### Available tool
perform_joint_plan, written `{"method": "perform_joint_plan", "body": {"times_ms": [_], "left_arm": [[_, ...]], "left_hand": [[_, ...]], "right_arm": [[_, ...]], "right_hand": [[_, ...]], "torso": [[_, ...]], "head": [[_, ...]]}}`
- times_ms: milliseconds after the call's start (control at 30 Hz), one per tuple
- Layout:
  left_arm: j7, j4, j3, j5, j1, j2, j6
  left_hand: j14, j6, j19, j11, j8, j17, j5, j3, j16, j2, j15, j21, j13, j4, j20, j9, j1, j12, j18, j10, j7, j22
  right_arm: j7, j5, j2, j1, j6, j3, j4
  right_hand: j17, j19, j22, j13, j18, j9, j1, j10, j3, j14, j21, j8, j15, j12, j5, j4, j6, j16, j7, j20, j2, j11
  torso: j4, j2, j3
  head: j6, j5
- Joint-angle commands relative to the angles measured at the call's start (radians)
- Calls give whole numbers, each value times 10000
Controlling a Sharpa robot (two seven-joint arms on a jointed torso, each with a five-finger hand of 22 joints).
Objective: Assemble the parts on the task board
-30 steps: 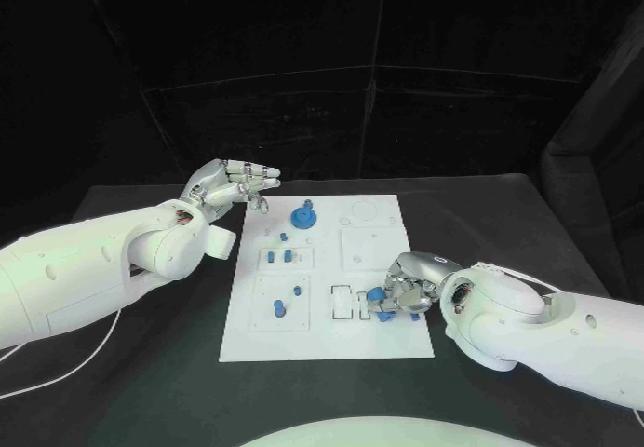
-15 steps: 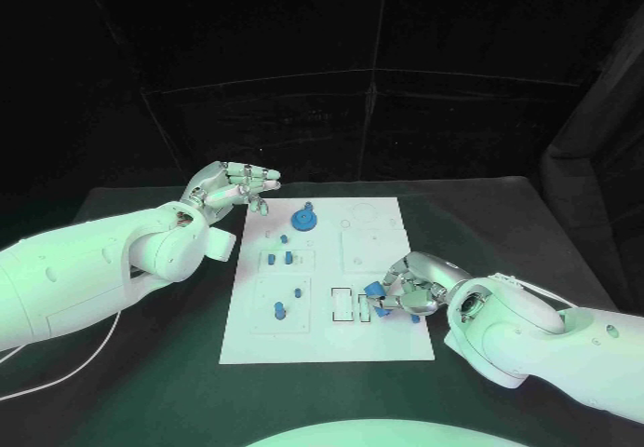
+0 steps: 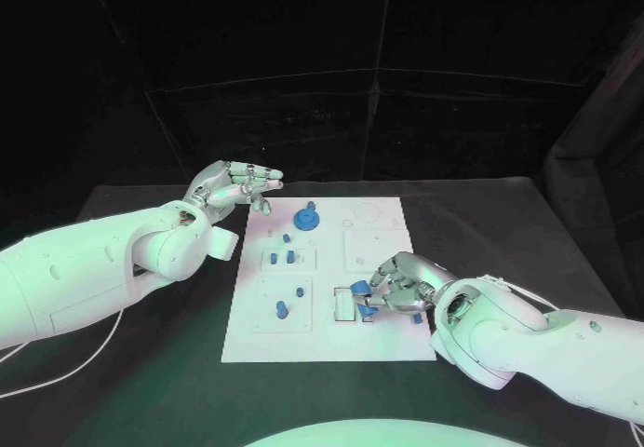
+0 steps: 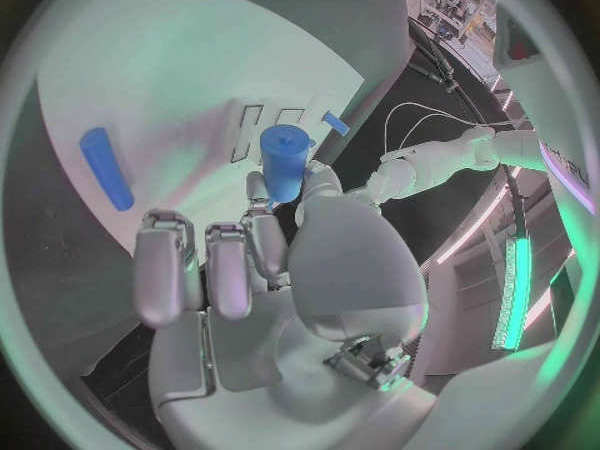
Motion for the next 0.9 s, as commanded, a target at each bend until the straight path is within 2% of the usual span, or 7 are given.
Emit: {"method": "perform_joint_plan", "body": {"times_ms": [33, 300, 500, 633, 767, 833, 900], "left_arm": [[53, 28, 9, 31, 14, 9, 137], [45, 25, 9, 31, 15, 24, 152], [37, 16, 9, 31, 15, 32, 161], [33, 5, 9, 31, 15, 36, 163], [28, -1, 9, 31, 15, 45, 171], [26, -4, 9, 31, 15, 47, 173], [24, -9, 9, 31, 15, 48, 174]], "left_hand": [[-44, 0, -74, 11, 62, -10, 28, -78, -9, 93, -8, -48, 16, 7, 21, 6, 19, 59, 136, -75, -13, -10], [-44, 0, -74, 11, 62, -10, 28, -78, -9, 93, -8, -48, 16, 7, 21, 6, 19, 59, 136, -75, -13, -10], [-44, 0, -74, 11, 62, -10, 28, -78, -9, 93, -8, -48, 16, 7, 21, 6, 19, 59, 136, -75, -13, -10], [-44, 0, -74, 11, 62, -10, 28, -78, -9, 93, -8, -48, 16, 7, 21, 6, 19, 59, 136, -75, -13, -10], [-44, 0, -74, 11, 62, -10, 28, -78, -9, 93, -8, -48, 16, 7, 21, 6, 19, 59, 136, -75, -13, -10], [-44, 0, -74, 11, 62, -10, 28, -78, -9, 93, -8, -48, 16, 7, 21, 6, 19, 59, 136, -75, -13, -10], [-44, 0, -74, 11, 62, -10, 28, -78, -9, 93, -8, -48, 16, 7, 21, 6, 19, 59, 136, -75, -13, -10]], "right_arm": [[-383, 346, 153, 15, 597, 4, -87], [-855, 191, 604, 17, 767, 5, -324], [-1051, -9, 765, 18, 532, 6, -511], [-1045, -78, 852, 19, 460, 6, -572], [-1030, -194, 932, 19, 389, 7, -614], [-1043, -245, 954, 19, 379, 7, -632], [-1070, -318, 970, 19, 381, 7, -649]], "right_hand": [[612, 183, 165, 26, -190, 74, -165, 55, -103, 691, 50, 79, -106, -56, -187, -2, 188, 61, -69, -74, 114, -57], [646, 191, 191, 28, -195, 183, -294, 80, -231, 691, 60, 140, -168, -127, -453, -14, 413, 71, -163, -124, 186, -132], [640, 189, 192, 17, -196, 277, -474, 91, -421, 685, 56, 126, -201, -224, -1009, -7, 484, 62, -199, -163, 224, -166], [633, 189, 200, 4, -198, 353, -637, 85, -610, 682, 54, 99, -205, -311, -1829, -7, 481, 53, -202, -172, 231, -168], [621, 176, 176, -19, -192, 447, -966, 65, -866, 678, 34, 65, -200, -428, -3127, 5, 454, 39, -196, -171, 168, -158], [611, 170, 166, -36, -190, 485, -1134, 50, -918, 675, 25, 51, -195, -485, -3585, 16, 437, 31, -189, -168, 84, -152], [593, 156, 141, -108, -186, 554, -1539, -1, -727, 671, 5, 25, -192, -642, -4267, 43, 400, 15, -176, -155, -252, -134]], "torso": [[1, 0, -9], [-1, 5, -4], [-10, 5, 0], [-13, 1, 4], [-7, 5, 6], [-8, 2, 5], [-11, -3, 3]], "head": [[-21, 14], [-26, 41], [-29, 104], [-36, 108], [-35, 122], [-35, 127], [-40, 131]]}}
